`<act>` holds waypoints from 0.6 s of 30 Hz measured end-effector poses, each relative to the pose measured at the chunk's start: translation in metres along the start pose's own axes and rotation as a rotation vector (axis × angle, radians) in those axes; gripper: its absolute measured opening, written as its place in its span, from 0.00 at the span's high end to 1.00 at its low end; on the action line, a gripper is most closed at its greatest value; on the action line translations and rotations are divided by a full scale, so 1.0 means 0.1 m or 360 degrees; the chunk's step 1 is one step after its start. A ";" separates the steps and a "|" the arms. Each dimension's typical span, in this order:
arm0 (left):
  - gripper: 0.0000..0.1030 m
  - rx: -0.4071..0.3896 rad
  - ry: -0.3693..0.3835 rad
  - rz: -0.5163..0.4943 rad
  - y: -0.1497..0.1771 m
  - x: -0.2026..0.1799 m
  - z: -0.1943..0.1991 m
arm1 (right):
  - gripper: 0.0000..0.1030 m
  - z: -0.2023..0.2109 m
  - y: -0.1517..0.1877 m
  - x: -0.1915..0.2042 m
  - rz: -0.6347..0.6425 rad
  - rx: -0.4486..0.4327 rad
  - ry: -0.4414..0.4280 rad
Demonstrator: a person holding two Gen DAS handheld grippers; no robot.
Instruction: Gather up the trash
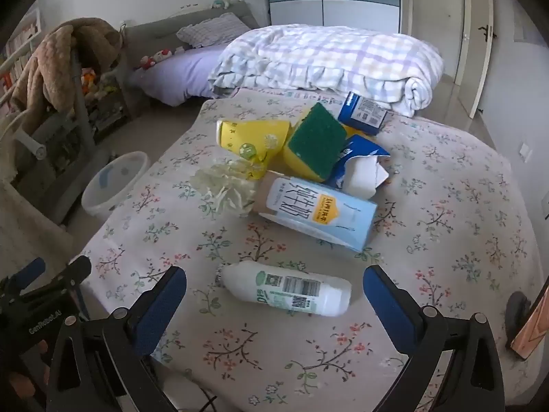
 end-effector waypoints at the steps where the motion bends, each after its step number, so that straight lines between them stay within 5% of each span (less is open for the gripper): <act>1: 0.01 0.0017 -0.0008 -0.0002 0.00 0.00 -0.01 | 0.00 0.00 0.00 0.01 -0.0001 0.0006 -0.0006; 18: 0.01 0.0003 -0.0011 -0.0006 0.00 0.01 0.04 | 0.00 -0.05 0.00 0.14 0.0045 0.0001 -0.0066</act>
Point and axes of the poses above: each gripper's, at about its wrist camera, not at the fingertips, and z roughly against the way its jaws point, x to its left, y to its underside, the point moved 4 cm from there along -z, roughly the way its jaws point, and after that the axes turned 2 degrees about -z, right-handed, at the moved point
